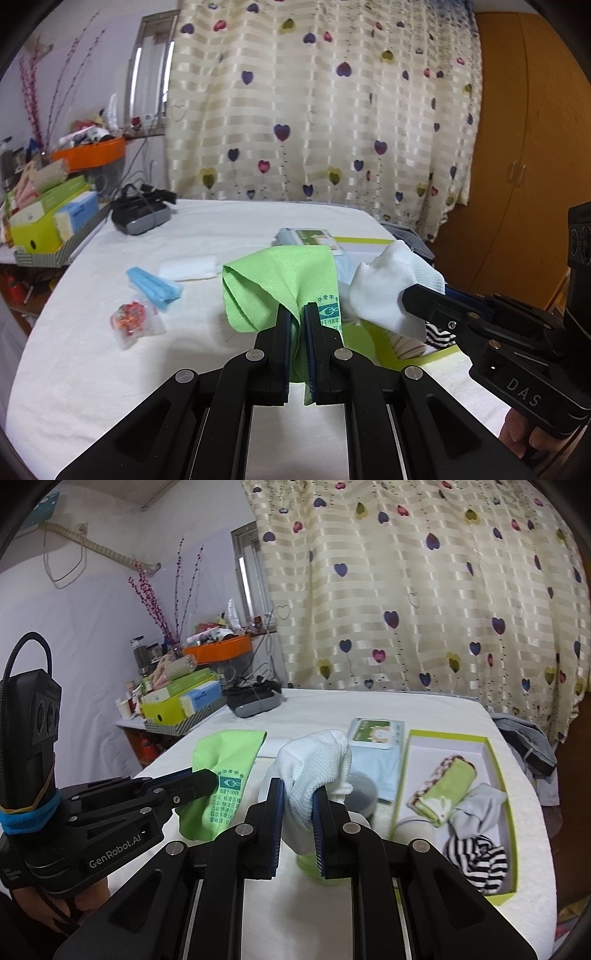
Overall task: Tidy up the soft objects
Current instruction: 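Carry the green cloth and white sock with both grippers into the box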
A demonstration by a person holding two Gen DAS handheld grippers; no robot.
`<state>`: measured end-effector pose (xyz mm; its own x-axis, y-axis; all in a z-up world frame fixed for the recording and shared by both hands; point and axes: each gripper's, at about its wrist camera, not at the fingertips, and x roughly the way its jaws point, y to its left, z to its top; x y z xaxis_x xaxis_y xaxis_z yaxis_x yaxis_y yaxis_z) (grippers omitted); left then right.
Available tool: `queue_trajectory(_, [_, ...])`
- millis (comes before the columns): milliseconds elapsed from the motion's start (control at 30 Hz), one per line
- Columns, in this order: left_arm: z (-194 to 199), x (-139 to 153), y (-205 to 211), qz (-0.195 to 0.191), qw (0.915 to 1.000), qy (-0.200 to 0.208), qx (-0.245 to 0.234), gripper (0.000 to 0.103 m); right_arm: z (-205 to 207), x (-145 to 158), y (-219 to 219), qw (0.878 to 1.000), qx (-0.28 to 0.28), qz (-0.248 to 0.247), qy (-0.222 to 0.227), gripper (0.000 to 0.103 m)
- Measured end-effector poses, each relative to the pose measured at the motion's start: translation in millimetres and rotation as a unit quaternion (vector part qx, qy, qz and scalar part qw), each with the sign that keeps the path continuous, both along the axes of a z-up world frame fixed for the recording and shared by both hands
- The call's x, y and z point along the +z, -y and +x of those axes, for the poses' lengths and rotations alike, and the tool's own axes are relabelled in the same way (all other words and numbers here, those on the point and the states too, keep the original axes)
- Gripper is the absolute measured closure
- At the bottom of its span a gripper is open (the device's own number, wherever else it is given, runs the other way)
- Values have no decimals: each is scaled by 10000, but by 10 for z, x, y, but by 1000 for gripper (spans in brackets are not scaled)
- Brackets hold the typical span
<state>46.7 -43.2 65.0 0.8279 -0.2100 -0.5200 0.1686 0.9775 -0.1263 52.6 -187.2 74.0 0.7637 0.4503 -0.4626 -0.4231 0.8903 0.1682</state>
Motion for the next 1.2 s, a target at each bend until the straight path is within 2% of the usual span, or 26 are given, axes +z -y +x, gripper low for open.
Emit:
queue_trajectory(667, [140, 108, 776, -12, 9960, 96, -888, 96, -55, 29, 875, 9957, -925, 52, 46, 88])
queue_trajectory(900, [259, 11, 987, -5, 9937, -74, -1120, 96, 82, -175, 1093, 9933, -1126, 71, -259, 88])
queue_trajectory(1200, [444, -148, 1232, 72, 9907, -343, -1313, 96, 380, -599, 1287, 9880, -1233, -16, -927, 88])
